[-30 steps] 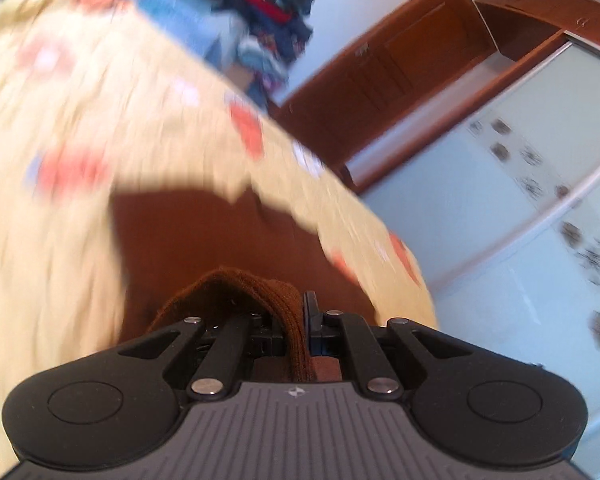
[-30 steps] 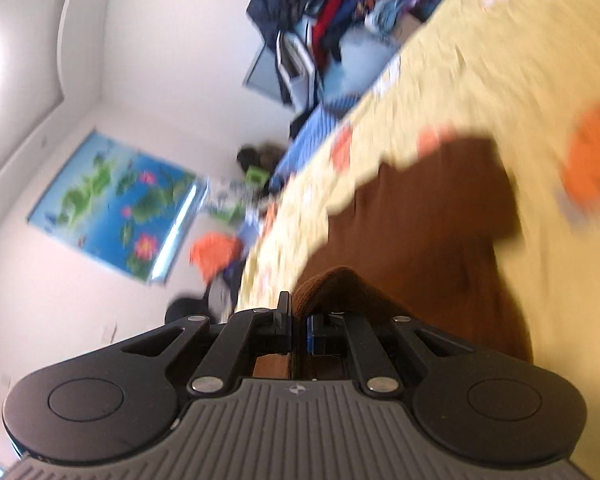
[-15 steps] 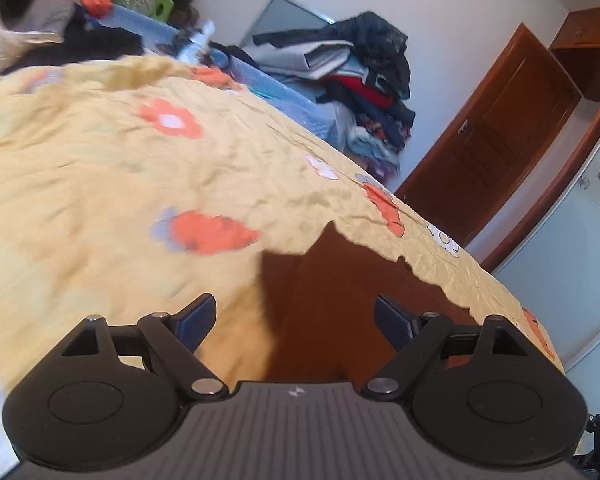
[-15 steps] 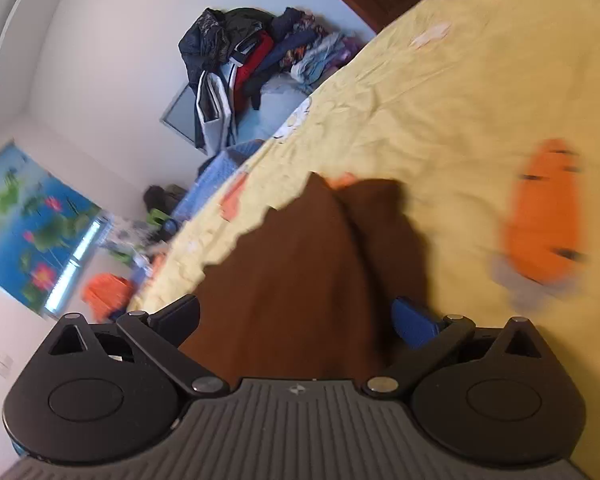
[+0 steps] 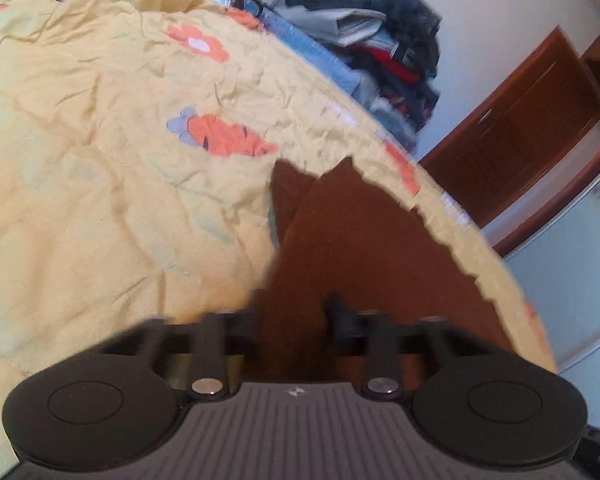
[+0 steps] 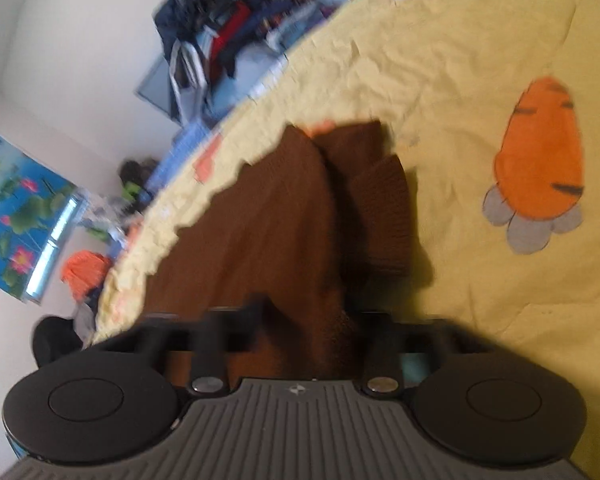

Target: Fold small clothes

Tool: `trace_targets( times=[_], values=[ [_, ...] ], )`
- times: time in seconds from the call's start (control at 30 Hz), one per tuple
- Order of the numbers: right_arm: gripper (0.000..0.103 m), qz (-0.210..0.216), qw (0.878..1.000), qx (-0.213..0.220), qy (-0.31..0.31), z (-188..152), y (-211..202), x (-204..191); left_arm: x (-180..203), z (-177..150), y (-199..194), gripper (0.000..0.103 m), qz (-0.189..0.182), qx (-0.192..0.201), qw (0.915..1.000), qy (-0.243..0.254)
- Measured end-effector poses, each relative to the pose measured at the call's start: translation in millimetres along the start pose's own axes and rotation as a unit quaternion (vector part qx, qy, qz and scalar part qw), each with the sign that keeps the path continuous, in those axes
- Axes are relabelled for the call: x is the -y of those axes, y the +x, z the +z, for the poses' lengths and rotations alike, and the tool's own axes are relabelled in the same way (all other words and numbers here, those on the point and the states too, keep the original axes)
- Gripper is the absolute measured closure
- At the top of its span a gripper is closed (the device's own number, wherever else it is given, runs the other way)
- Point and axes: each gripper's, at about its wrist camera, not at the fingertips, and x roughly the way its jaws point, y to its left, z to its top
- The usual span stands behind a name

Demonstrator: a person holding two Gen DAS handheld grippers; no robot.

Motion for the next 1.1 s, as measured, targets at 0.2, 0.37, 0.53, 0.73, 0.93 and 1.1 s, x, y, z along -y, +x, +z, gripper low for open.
trace_targets(
  times=[0.2, 0.37, 0.53, 0.73, 0.93, 1.1],
  values=[
    [0.083, 0.045, 0.999, 0.014, 0.004, -18.4, -45.9, -0.3, -0.2, 0.1, -47.3, 0.097, -0.039, -0.014, 0.9991, 0.005],
    [0.083, 0.104, 0.995, -0.009, -0.002, -63.1, -115.8, 2.6, -15.8, -22.5, -120.8, 0.098, -0.070, -0.032, 0.9960, 0.045],
    [0.047, 0.004, 0.999, -0.026, -0.041, -96.7, -140.6, 15.1, -50.7, -38.7, -132.8, 0.096, 0.005, -0.047, 0.9945, 0.093],
    [0.019, -0.012, 0.992, 0.065, -0.109, -38.6, -135.1, -14.8, -25.0, 24.6, -117.9, 0.021, -0.007, 0.043, 0.9962, 0.076],
    [0.020, -0.072, 0.981, 0.023, -0.177, 13.6, -45.6, -43.4, 41.4, 45.5, -4.9, 0.020, 0.034, -0.009, 0.9855, 0.166],
    [0.080, -0.080, 0.979, -0.004, -0.188, 21.4, 0.2, -45.3, 74.1, 27.2, 64.6, 0.078, 0.062, -0.057, 0.9640, 0.252]
  ],
)
